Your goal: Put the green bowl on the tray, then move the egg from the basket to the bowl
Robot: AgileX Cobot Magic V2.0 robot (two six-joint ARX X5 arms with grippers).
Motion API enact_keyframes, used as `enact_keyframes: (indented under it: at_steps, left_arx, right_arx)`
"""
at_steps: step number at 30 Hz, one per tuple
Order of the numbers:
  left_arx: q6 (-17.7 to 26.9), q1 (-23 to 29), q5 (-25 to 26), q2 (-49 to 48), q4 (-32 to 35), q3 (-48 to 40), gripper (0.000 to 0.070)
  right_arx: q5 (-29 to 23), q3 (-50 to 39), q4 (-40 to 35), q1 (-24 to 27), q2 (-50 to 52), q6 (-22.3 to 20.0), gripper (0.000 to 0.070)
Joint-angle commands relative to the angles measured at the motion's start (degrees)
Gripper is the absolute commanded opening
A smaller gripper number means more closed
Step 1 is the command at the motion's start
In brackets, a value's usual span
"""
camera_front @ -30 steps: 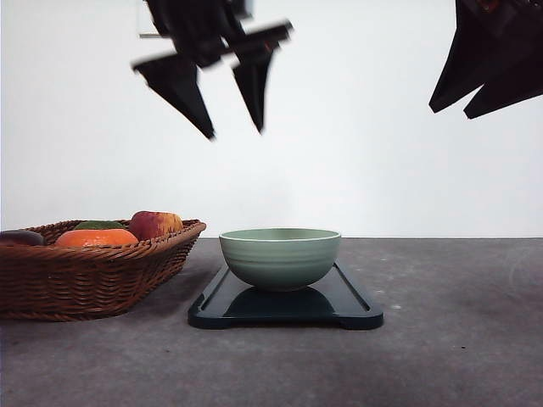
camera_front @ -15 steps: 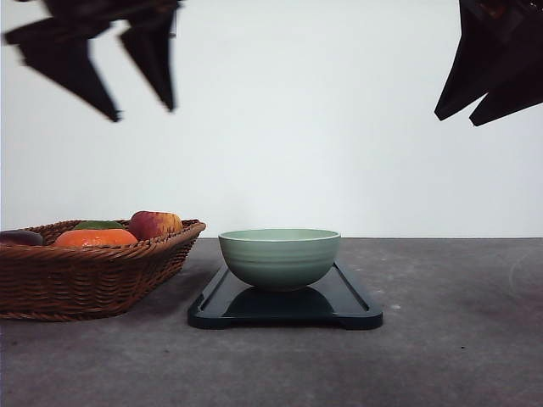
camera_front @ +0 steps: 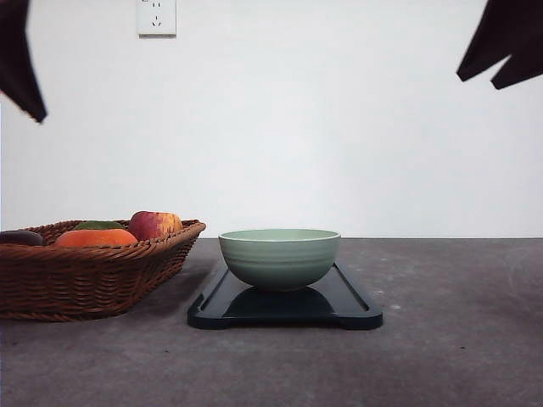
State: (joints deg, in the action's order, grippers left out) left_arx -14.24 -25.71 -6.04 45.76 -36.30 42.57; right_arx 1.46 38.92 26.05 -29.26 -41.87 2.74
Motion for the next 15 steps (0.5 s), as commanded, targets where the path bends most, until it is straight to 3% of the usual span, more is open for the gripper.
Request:
enact_keyframes:
  at_steps: [1, 11, 12, 13, 14, 15]
  left_arx:
    - [-0.94, -0.15, -0.15, -1.19, -0.26, -0.73, 0.0425]
    - [-1.47, -0.17, -0.15, -7.23, -6.30, -1.86, 0.0424]
    - [-1.46, -0.17, -0.15, -7.52, -6.36, -1.86, 0.0371]
    - [-1.45, -0.17, -0.15, -7.77, -6.36, -1.86, 0.0257]
    - [-1.46, -0.17, -0.14, -8.01, -6.57, -1.86, 0.0064]
    - [-1.45, -0.17, -0.13, -8.27, -6.64, -1.86, 0.0005]
  right_arx:
    - [-0.02, 0.02, 1.18, -0.40, -0.32, -0.94, 0.0283]
    - [0.00, -0.02, 4.17, -0.35, -0.32, -1.50, 0.0283]
    - [-0.04, -0.02, 4.10, -0.35, -0.32, -1.48, 0.0250]
    - [-0.08, -0.02, 3.97, -0.35, -0.32, -1.46, 0.0176]
    - [-0.04, -0.02, 4.00, -0.35, -0.32, -1.44, 0.0044]
    - [0.06, -0.02, 4.01, -0.35, -0.33, -1.34, 0.0008]
